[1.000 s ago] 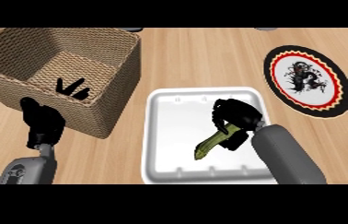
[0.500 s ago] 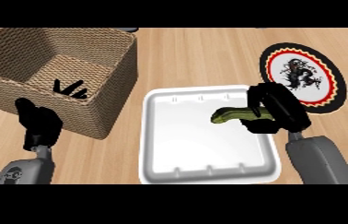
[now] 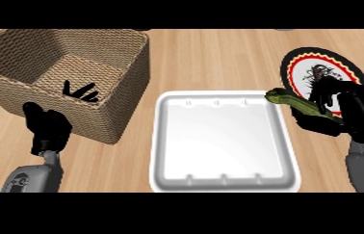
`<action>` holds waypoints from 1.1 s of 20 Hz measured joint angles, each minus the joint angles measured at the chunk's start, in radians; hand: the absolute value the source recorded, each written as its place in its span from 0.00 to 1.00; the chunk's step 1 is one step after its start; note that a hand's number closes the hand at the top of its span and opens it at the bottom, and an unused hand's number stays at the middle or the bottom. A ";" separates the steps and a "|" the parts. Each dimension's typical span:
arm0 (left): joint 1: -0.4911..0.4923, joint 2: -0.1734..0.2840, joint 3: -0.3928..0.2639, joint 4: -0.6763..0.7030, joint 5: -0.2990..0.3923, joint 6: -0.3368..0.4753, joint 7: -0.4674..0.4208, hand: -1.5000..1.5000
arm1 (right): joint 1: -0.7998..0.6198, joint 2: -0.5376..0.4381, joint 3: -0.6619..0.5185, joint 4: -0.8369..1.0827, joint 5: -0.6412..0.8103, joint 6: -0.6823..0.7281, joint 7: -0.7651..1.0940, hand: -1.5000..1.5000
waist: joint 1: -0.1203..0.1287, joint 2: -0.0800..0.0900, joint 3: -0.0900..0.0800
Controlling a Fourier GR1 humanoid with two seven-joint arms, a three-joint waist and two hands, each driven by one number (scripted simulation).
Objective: Pick the squash from the tray and place it in the plate
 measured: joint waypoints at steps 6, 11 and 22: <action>-0.029 -0.001 0.003 0.017 -0.007 -0.013 0.006 0.50 | -0.093 -0.072 -0.132 0.202 -0.067 0.008 -0.046 1.00 | 0.015 0.005 0.000; -0.038 -0.017 -0.002 0.026 -0.019 -0.011 -0.005 0.50 | -0.208 -0.160 -0.209 0.476 -0.082 -0.011 -0.157 1.00 | 0.023 0.006 0.001; -0.073 -0.024 -0.001 0.050 -0.019 -0.024 -0.013 0.50 | -0.412 -0.305 -0.213 1.025 0.000 0.045 -0.307 0.00 | 0.055 0.019 0.003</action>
